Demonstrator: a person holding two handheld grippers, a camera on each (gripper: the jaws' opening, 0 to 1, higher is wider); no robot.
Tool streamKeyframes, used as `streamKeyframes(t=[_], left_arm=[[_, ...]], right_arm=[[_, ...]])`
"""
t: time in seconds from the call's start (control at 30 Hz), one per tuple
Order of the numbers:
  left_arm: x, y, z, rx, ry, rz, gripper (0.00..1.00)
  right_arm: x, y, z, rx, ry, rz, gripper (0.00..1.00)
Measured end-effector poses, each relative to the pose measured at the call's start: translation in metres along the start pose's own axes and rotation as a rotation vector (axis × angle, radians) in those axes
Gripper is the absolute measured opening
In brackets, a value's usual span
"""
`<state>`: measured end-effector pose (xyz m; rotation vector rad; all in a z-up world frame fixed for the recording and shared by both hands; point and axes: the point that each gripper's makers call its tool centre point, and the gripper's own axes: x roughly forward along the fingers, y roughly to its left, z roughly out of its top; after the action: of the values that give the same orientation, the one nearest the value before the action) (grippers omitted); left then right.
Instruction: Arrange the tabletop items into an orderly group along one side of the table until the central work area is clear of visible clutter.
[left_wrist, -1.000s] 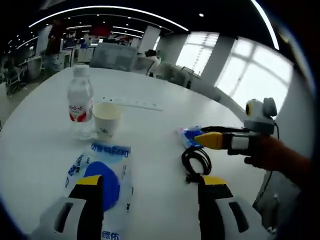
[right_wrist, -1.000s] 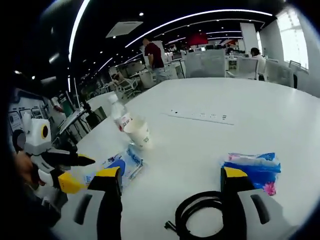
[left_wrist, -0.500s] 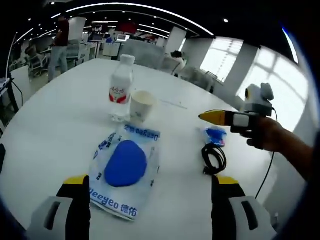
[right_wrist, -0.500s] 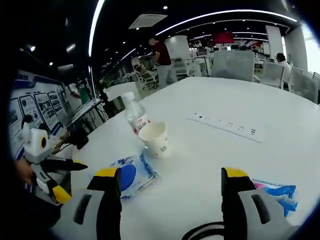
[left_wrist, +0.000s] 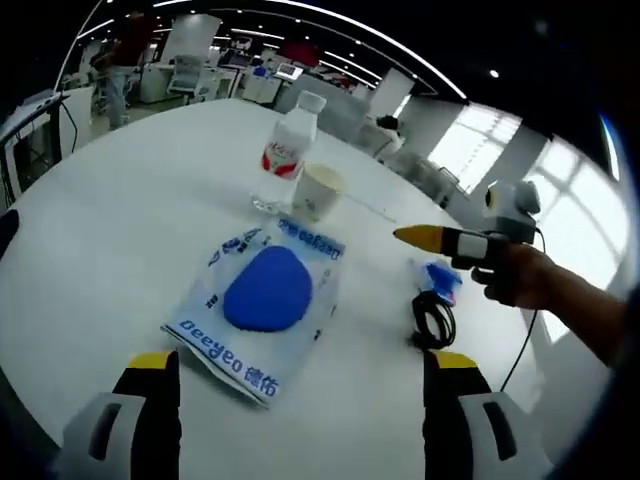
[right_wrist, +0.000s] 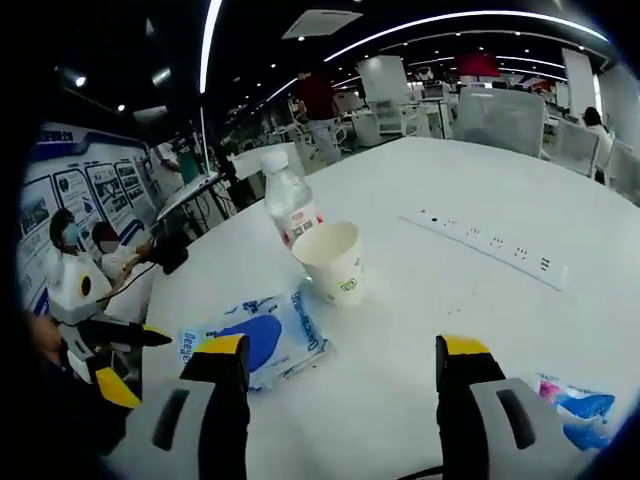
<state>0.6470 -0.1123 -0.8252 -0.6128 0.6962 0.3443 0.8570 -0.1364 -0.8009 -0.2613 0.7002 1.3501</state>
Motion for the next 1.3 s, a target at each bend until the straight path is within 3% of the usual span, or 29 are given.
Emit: streamKeyframes(t=[0.27,0.43,0.67,0.93,1.1,1.17,1.23,1.3], left_arm=[[0.004,0.005,-0.009,-0.039,0.019,-0.009,0.86],[0.006,0.011,-0.016,-0.063,0.034,-0.004,0.76],[0.007,0.015,-0.019,-0.098,0.052,-0.002,0.65],[0.008,0.017,-0.021,-0.121,0.063,0.007,0.5],[0.009,0.021,-0.022,-0.168,0.064,0.014,0.42],[0.011,0.021,-0.023,-0.186,0.068,0.014,0.39],[0.014,0.022,-0.024,-0.199,0.074,0.012,0.36],[0.015,0.022,-0.025,-0.218,0.078,0.011,0.33]], right_arm=[[0.019,0.011,0.0,-0.035,0.002,0.024,0.53],[0.028,0.026,-0.014,-0.047,0.039,0.023,0.49],[0.033,0.04,-0.019,-0.088,0.062,0.03,0.41],[0.04,0.029,-0.023,-0.094,0.082,-0.014,0.25],[0.048,0.028,-0.021,-0.141,0.078,-0.023,0.23],[0.052,0.026,-0.024,-0.178,0.083,-0.032,0.18],[0.055,0.024,-0.027,-0.164,0.087,-0.045,0.09],[0.057,0.024,-0.03,-0.15,0.086,-0.05,0.08]])
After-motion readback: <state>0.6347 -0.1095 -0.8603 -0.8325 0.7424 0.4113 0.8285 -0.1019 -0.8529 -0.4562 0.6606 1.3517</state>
